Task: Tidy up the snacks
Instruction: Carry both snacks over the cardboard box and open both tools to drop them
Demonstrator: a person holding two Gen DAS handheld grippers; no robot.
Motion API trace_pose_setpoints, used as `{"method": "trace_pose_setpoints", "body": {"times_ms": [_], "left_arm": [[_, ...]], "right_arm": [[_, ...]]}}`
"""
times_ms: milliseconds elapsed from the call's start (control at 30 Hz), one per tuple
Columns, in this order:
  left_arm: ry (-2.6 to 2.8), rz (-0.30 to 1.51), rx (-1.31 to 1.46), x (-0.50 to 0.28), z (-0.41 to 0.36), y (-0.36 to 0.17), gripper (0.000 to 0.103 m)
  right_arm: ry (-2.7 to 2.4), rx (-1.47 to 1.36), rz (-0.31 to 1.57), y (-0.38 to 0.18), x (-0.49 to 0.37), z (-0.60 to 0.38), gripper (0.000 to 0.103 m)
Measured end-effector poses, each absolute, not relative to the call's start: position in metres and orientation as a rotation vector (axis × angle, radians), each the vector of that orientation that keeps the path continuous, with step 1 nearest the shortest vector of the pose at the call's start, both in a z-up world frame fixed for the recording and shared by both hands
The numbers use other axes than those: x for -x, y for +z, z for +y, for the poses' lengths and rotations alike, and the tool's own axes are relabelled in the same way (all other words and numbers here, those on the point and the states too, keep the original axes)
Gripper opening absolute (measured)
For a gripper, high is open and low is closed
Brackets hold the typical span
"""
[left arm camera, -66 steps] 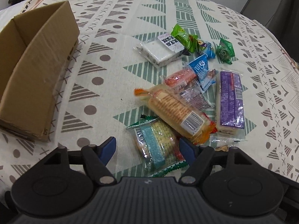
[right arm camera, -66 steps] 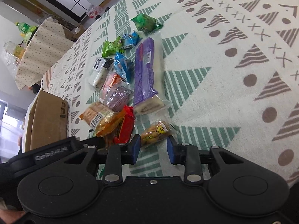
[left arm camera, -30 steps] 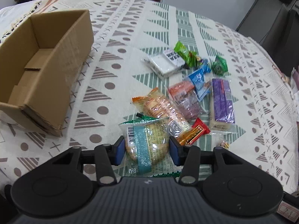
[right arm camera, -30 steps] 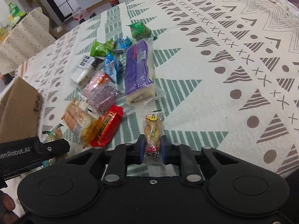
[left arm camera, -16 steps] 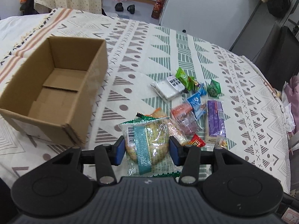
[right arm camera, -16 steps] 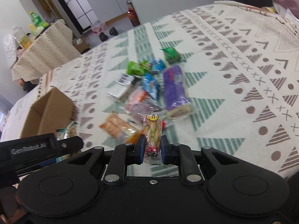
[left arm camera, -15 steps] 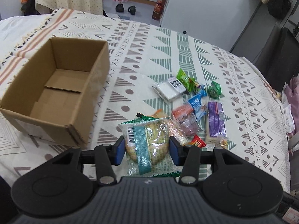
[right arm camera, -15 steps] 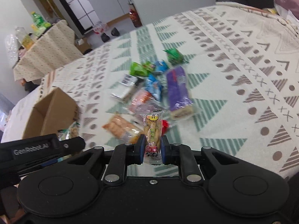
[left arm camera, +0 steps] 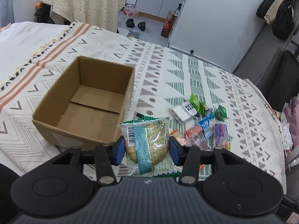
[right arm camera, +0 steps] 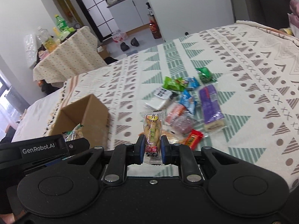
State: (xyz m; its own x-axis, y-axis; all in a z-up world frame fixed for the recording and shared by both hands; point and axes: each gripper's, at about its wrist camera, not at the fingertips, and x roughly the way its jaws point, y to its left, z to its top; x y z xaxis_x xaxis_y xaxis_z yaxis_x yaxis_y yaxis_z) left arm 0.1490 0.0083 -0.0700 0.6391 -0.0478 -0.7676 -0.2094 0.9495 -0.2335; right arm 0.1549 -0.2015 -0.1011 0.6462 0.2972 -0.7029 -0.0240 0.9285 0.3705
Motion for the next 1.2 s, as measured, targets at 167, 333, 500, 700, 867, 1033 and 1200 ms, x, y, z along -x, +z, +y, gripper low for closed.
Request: {"method": "trace_pose_setpoints", "body": {"times_ms": [167,333,500,700,867,1033,1200], "left_arm": [[0.121,0.856,0.32,-0.146,0.027,-0.063,0.048],[0.147,0.848,0.341,-0.145,0.048,-0.062,0.048],[0.165,0.838,0.357,-0.145,0.066,-0.06,0.048],[0.192,0.83,0.386,-0.149,0.089,-0.061,0.048],[0.219,0.829,0.402,-0.155,0.106,-0.065,0.048],[0.246,0.832,0.425,-0.161,0.123,-0.072,0.048],[0.254,0.835,0.441,-0.169,0.137,-0.076,0.048]], "right_arm": [[0.228,-0.336,0.835,-0.092,-0.155,-0.184,0.017],[0.265,-0.315,0.823,-0.088,-0.155,-0.165,0.017],[0.291,-0.324,0.82,-0.083,-0.163,-0.154,0.017],[0.321,-0.324,0.816,-0.08,-0.171,-0.135,0.017],[0.363,-0.325,0.826,-0.082,-0.177,-0.116,0.017],[0.39,-0.321,0.842,-0.087,-0.184,-0.099,0.017],[0.409,-0.324,0.851,-0.089,-0.192,-0.088,0.017]]}}
